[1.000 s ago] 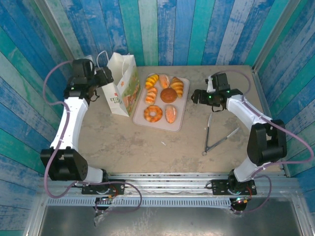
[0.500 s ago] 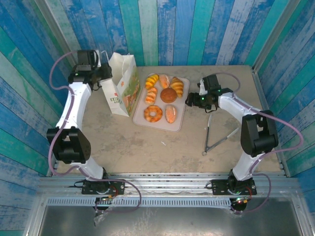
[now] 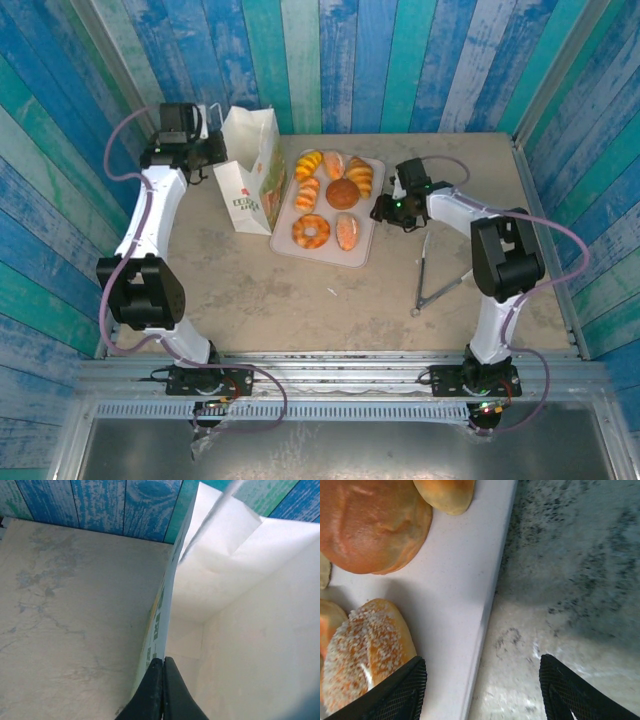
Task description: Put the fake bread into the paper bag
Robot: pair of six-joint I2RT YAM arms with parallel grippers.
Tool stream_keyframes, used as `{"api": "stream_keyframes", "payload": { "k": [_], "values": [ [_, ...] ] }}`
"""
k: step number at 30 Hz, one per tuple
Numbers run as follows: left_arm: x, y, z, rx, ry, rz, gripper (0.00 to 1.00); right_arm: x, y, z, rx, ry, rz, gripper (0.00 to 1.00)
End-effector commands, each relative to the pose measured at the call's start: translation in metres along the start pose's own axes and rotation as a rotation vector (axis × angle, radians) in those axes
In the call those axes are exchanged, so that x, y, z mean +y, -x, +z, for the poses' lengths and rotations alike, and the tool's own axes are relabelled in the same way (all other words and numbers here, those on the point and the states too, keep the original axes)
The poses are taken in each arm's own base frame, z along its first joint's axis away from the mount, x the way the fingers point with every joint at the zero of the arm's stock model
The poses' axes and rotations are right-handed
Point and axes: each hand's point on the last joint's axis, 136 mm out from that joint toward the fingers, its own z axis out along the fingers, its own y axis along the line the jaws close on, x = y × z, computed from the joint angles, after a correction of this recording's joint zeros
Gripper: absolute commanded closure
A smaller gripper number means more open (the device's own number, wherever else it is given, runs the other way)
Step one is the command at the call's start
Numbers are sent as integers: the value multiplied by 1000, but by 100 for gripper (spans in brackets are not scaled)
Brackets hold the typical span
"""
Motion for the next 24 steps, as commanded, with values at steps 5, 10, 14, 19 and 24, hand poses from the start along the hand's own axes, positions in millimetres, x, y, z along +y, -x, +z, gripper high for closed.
{"api": "stream_keyframes", "payload": {
  "k": [5,10,14,19,24],
  "values": [
    [5,1,-19,-41,33,3,100,7,2,30,15,-13,35,50],
    [7,4,-40,-92,52,-18,100,4,-2,37,31,-36,35,65],
    [3,5,-54,-132,31,-44,100,-6,-8,35,45,-84,14,82],
    [-9,7,-73,-193,-43,-89,100,-23,-7,20,44,-168,-37,99],
    [-20,7,-90,-249,-118,-158,100,-49,4,1,38,-187,-54,99]
  ]
}}
